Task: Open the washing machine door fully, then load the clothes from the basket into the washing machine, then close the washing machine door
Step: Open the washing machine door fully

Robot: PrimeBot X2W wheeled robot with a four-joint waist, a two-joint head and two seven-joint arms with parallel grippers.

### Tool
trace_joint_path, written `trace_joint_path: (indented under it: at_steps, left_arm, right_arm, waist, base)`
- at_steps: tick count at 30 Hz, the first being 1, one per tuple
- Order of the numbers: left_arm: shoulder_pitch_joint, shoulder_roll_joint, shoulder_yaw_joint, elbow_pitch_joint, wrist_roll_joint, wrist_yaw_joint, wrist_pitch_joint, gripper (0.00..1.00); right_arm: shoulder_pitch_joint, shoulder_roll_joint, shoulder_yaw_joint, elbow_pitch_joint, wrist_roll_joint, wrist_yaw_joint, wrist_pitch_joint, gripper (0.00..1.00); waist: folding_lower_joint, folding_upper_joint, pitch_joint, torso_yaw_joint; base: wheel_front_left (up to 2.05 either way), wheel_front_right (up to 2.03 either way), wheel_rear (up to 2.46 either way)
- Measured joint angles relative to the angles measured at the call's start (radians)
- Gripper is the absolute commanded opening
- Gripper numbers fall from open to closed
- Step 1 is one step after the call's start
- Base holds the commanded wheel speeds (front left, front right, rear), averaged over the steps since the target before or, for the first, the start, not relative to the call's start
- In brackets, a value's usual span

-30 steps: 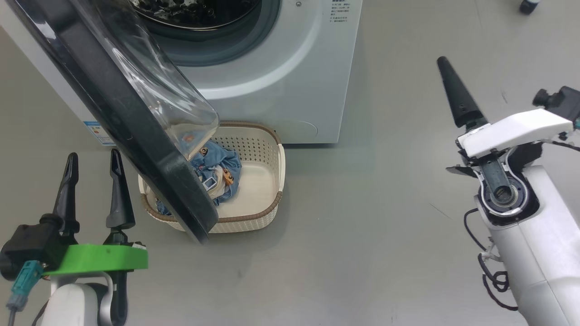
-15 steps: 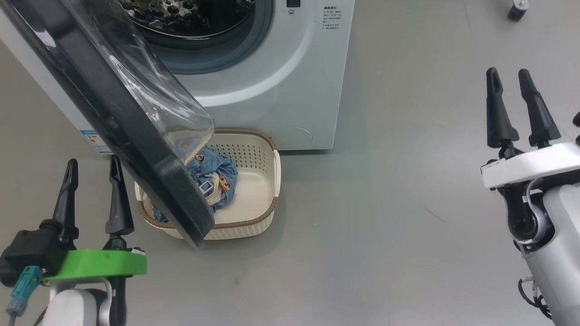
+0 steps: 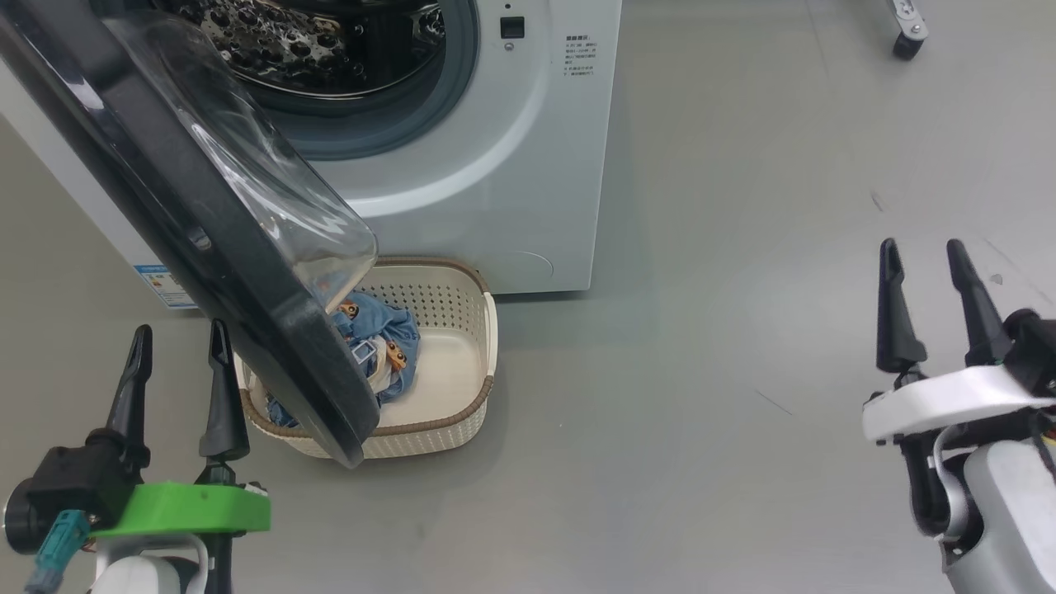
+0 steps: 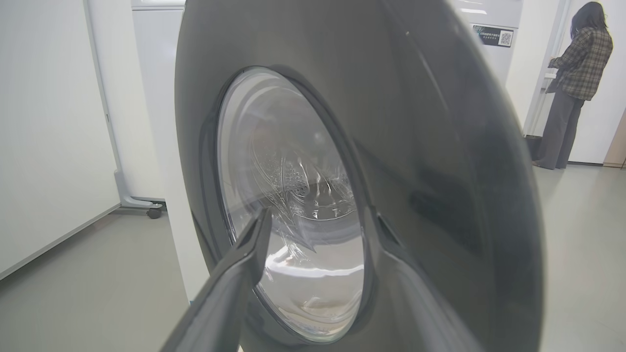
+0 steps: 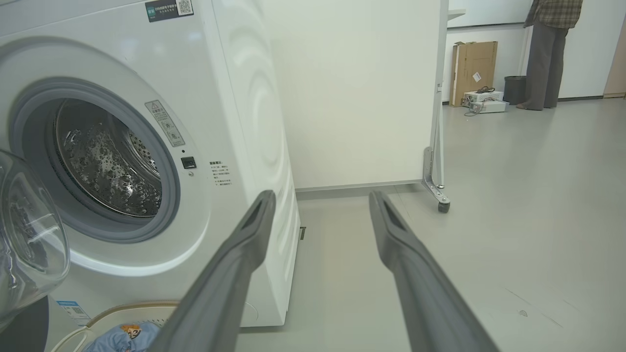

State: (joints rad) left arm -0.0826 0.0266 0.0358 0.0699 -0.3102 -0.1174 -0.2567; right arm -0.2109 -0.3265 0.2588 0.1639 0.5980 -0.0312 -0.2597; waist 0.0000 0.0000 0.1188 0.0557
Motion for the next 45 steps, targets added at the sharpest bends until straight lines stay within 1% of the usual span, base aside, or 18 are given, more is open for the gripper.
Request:
trace_joint_path:
  at_steps: [2,6,11,13,17,20,29,38,39,40,41,45]
  left_arm:
    - [0.004,0.000,0.001,0.000,0.002,-0.002,0.000,1.00]
    - [0.011,0.001,-0.011,0.005,0.004,-0.002,0.000,1.00]
    - [0.022,0.001,-0.021,0.013,0.005,-0.003,0.000,1.00]
    - [0.024,0.001,-0.021,0.015,0.005,-0.003,0.000,1.00]
    - [0.025,0.001,-0.022,0.015,0.006,-0.003,0.000,1.00]
    - [0.026,0.001,-0.026,0.015,0.021,-0.003,0.000,1.00]
    - [0.026,0.001,-0.031,0.018,0.023,-0.003,0.000,1.00]
    - [0.027,0.001,-0.031,0.023,0.023,-0.003,0.000,1.00]
    - [0.027,0.001,-0.031,0.025,0.023,-0.004,0.000,0.95]
    - [0.027,0.001,-0.032,0.029,0.023,-0.004,0.000,0.41]
    - [0.028,0.001,-0.034,0.036,0.023,-0.004,0.000,0.00]
    - [0.032,0.001,-0.037,0.048,0.022,-0.004,0.000,0.00]
  right_arm:
    - [0.016,0.009,0.002,-0.004,-0.013,-0.006,0.000,1.00]
    - [0.090,0.020,0.007,-0.031,-0.088,-0.023,0.000,1.00]
    - [0.136,0.051,-0.002,-0.057,-0.128,-0.026,0.000,1.00]
    - [0.145,0.055,-0.010,-0.066,-0.149,-0.033,0.000,1.00]
    - [0.156,0.061,-0.024,-0.087,-0.184,-0.035,0.000,1.00]
    - [0.161,0.078,-0.031,-0.098,-0.197,-0.042,0.000,1.00]
    - [0.189,0.105,-0.048,-0.110,-0.224,-0.042,0.000,1.00]
    - [0.204,0.118,-0.064,-0.118,-0.248,-0.038,0.000,1.00]
    - [0.204,0.121,-0.065,-0.119,-0.249,-0.037,0.000,1.00]
    - [0.204,0.124,-0.066,-0.119,-0.250,-0.032,0.000,1.00]
    - [0.205,0.126,-0.068,-0.120,-0.251,-0.032,0.000,1.00]
    - [0.206,0.135,-0.076,-0.121,-0.258,-0.027,0.000,1.00]
  waist:
    - [0.0000,0.0000,-0.002,-0.003]
    - [0.0000,0.0000,-0.007,-0.010]
    - [0.0000,0.0000,-0.009,-0.011]
    - [0.0000,0.0000,-0.009,-0.012]
    - [0.0000,0.0000,-0.008,-0.013]
    - [0.0000,0.0000,-0.008,-0.012]
    - [0.0000,0.0000,-0.011,-0.005]
    - [0.0000,0.0000,-0.012,-0.001]
    - [0.0000,0.0000,-0.012,-0.001]
    - [0.0000,0.0000,-0.012,0.000]
    - [0.0000,0.0000,-0.012,0.000]
    - [0.0000,0.0000,-0.012,0.001]
  base:
    - [0.00,0.00,0.00]
    - [0.00,0.00,0.00]
    - [0.00,0.00,0.00]
    - [0.00,0.00,0.00]
    - [0.00,0.00,0.00]
    - [0.00,0.00,0.00]
    - [0.00,0.00,0.00]
    - [0.00,0.00,0.00]
    - [0.00,0.00,0.00]
    - [0.00,0.00,0.00]
    - [0.00,0.00,0.00]
    - [0.00,0.00,0.00]
